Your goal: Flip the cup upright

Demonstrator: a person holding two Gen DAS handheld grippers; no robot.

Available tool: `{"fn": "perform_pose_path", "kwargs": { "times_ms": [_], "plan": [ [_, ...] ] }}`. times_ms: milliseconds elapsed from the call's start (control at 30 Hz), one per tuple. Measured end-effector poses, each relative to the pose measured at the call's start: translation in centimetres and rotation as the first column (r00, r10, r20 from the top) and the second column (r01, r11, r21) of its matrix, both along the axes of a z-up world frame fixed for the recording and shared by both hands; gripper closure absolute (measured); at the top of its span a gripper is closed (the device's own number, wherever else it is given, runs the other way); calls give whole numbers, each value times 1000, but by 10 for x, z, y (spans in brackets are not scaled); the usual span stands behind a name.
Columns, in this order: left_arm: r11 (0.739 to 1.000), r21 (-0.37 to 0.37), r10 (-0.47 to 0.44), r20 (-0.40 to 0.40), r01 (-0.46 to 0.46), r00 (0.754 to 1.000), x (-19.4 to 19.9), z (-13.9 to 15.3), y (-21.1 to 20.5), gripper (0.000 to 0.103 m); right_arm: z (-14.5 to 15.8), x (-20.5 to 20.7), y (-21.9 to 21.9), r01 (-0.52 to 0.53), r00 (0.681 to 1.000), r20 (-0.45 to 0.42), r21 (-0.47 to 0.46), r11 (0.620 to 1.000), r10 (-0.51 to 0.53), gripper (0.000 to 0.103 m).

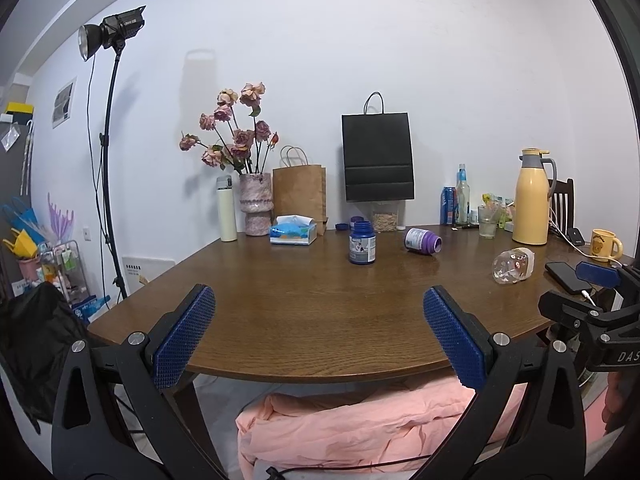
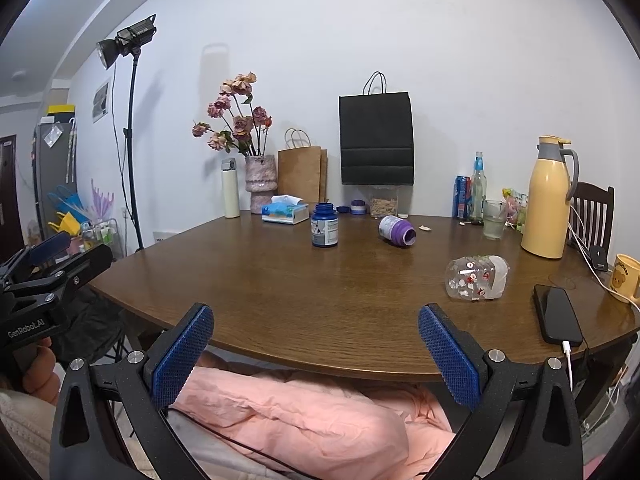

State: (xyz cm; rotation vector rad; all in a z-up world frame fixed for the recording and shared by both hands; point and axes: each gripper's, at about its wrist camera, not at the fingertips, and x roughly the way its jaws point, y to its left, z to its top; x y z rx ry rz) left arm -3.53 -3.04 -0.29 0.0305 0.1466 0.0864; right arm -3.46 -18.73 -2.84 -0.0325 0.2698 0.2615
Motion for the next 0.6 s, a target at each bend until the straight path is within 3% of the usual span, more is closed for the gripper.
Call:
{"fn": "perform_pose_path", "kwargs": {
  "times_ms": [600],
  "plan": [
    [1000,-6,-1,-4,1,1000,0,-1,-2,0,-1,1,0,-14,1000,-3,2,1000,14,0]
  ]
}}
